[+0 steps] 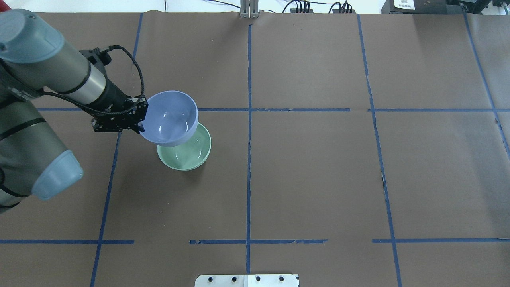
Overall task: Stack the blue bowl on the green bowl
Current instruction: 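Lower the blue bowl into the green bowl and open the left gripper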
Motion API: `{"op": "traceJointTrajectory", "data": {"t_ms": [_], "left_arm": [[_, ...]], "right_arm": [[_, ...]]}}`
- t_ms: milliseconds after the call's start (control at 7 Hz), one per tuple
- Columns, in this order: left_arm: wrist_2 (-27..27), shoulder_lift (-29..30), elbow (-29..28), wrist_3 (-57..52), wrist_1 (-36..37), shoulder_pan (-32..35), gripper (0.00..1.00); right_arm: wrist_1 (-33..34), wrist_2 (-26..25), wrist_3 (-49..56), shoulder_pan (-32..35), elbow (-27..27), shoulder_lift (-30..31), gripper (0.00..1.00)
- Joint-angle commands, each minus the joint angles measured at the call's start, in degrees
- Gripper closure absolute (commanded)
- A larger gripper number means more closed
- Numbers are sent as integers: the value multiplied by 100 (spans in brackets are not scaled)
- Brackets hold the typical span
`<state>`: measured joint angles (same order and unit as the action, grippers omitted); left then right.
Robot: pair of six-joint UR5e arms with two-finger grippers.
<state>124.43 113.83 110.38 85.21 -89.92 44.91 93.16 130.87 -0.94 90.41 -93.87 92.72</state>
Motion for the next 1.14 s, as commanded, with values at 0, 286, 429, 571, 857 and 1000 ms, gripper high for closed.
{"op": "traceJointTrajectory", "data": {"t_ms": [0, 286, 429, 571, 857, 1000], "left_arm": [[-287, 104, -244, 189, -43, -351, 100], [-305, 60, -385, 189, -51, -465, 33], [-349, 60, -368, 276, -51, -465, 0], [-340, 52, -324, 268, -199, -457, 0], [-279, -184, -132, 50, -918, -282, 0], [-79, -421, -26, -613, -1017, 120, 0]], "right_arm": [[0, 0, 6, -5, 0, 1, 0], [0, 0, 6, -5, 0, 1, 0], [0, 0, 6, -5, 0, 1, 0], [0, 0, -2, -5, 0, 1, 0], [0, 0, 6, -5, 0, 1, 0], [0, 0, 6, -5, 0, -8, 0]]}}
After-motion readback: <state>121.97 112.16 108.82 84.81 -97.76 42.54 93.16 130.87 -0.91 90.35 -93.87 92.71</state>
